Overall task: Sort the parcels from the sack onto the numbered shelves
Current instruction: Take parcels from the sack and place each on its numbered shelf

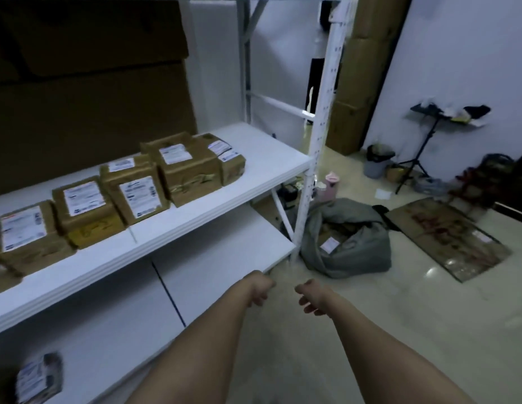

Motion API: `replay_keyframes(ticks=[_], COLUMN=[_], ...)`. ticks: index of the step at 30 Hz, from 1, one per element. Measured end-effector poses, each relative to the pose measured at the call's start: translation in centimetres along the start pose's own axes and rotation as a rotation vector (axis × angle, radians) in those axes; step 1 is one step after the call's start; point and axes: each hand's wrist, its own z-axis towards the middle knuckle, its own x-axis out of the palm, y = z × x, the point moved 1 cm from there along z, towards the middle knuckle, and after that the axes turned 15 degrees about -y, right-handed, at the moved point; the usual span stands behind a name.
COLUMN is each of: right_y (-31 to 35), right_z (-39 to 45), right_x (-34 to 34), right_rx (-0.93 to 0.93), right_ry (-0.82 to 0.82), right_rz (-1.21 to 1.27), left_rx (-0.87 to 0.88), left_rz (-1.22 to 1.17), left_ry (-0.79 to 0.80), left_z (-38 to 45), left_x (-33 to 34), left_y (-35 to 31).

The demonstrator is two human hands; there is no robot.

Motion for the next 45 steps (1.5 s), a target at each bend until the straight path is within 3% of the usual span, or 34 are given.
replay_keyframes(ticks=[9, 15, 24, 36, 45], right_y=[-3.5, -2.5, -0.5, 1.2, 2.2], right_z=[10.0, 19.7, 34.1, 54.8, 68.4], right_x=[-10.4, -18.1, -27.6, -37.2, -42.2], right_rx=[0.065, 0.078, 0.144, 0.074, -0.066], right_ry=[-0.114, -0.177, -0.144, 0.026, 0.135], right_rz=[0.115, 0.126, 0.124, 0.072, -0.176], left_rx=[0.068, 0.170, 0.169, 0.012, -0.231], left_rz=[0.115, 0.116, 0.164, 0.149, -0.116], left_ry=[0.112, 0.155, 0.216, 0.075, 0.067], left_z=[6.6, 15.9, 28.0, 43.8, 53.0], left_x=[6.0, 8.5, 9.0, 14.1, 20.1], left_y=[-13.9, -23.9, -37.3, -49.2, -53.6])
